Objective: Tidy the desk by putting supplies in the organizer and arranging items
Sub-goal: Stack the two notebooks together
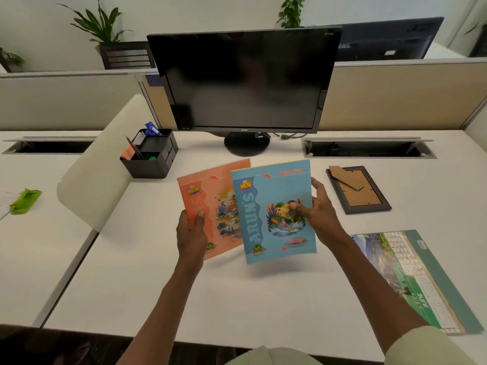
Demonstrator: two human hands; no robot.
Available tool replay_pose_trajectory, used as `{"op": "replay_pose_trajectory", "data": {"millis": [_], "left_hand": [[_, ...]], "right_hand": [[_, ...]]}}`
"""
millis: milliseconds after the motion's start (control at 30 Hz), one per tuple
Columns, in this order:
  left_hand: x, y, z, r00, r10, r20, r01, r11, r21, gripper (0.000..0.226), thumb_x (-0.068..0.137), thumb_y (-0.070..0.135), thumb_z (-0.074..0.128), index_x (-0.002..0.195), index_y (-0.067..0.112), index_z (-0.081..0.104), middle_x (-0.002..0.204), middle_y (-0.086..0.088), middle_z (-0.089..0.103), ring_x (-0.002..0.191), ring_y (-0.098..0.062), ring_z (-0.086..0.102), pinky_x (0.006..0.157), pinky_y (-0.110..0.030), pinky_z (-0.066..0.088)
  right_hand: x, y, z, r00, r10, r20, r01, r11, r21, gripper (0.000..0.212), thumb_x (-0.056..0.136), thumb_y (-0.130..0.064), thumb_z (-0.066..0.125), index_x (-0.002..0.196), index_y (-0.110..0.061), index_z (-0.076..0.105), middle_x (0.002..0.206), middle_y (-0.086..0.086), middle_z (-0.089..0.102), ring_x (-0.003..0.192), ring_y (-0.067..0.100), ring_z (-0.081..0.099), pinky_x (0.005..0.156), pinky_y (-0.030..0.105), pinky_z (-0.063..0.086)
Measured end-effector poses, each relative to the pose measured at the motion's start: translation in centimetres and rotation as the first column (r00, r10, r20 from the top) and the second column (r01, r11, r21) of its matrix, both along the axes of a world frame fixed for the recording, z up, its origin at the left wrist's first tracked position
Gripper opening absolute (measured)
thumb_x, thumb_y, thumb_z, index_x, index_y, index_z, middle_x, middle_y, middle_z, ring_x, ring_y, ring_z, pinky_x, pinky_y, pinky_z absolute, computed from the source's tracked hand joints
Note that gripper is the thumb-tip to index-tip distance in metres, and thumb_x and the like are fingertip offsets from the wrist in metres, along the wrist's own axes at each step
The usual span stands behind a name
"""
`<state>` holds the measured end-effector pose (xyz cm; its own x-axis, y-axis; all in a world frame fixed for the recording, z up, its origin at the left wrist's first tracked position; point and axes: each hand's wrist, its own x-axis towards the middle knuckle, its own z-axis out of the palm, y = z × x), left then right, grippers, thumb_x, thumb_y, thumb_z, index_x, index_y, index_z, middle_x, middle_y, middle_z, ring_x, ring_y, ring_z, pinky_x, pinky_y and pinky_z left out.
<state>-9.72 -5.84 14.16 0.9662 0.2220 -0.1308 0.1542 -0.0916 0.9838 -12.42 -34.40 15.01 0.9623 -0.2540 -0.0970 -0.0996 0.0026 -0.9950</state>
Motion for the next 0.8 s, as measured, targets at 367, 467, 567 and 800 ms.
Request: {"op": "replay_pose_trajectory", "data": {"millis": [367,467,567,800], "left_hand": [[-1.1,-3.1,1.0,0.921,-0.388,-0.013,0.381,0.91,-0.165,0.029,0.102,0.033,0.047,0.119,0.013,0.061,0.111,-0.006,0.073,0.1,-0.028,0.071,0.081,-0.041,0.059],[-0.9,-3.5,0.9,0.945,-0.316,-0.081,0.298,0.937,-0.181,0.04,0.103,0.04,0.04,0.113,0.009,0.064,0.102,-0.005,0.075,0.089,-0.021,0.072,0.068,-0.028,0.058],[-0.4,-4.1,1.0,0.925,-0.377,-0.055,0.365,0.918,-0.156,0.037,0.101,0.044,0.042,0.112,0.012,0.059,0.103,-0.005,0.071,0.09,-0.023,0.069,0.073,-0.035,0.056],[1.0,-4.3,-0.4,0.928,-0.372,-0.03,0.372,0.928,-0.004,0.028,0.093,0.043,0.05,0.12,0.035,0.05,0.119,0.009,0.066,0.105,-0.018,0.068,0.089,-0.053,0.055]], "right_hand": [[1.6,2.7,-0.4,0.994,-0.062,-0.092,0.053,0.994,-0.097,0.036,0.081,-0.024,0.076,0.114,-0.013,0.065,0.105,0.005,0.073,0.084,0.022,0.072,0.077,0.044,0.06],[1.8,3.1,-0.7,0.992,-0.075,-0.104,0.061,0.989,-0.132,0.038,0.081,-0.028,0.075,0.113,-0.015,0.06,0.108,0.003,0.07,0.087,0.019,0.071,0.077,0.041,0.06],[1.9,3.5,-1.0,0.994,-0.061,-0.089,0.048,0.989,-0.142,0.041,0.083,-0.03,0.074,0.116,-0.018,0.053,0.111,0.001,0.068,0.092,0.018,0.07,0.08,0.043,0.059],[2.3,3.6,-1.0,0.999,-0.036,-0.029,0.032,0.992,-0.125,0.04,0.085,-0.024,0.071,0.118,-0.022,0.049,0.111,-0.001,0.066,0.094,0.017,0.07,0.08,0.044,0.059]]}}
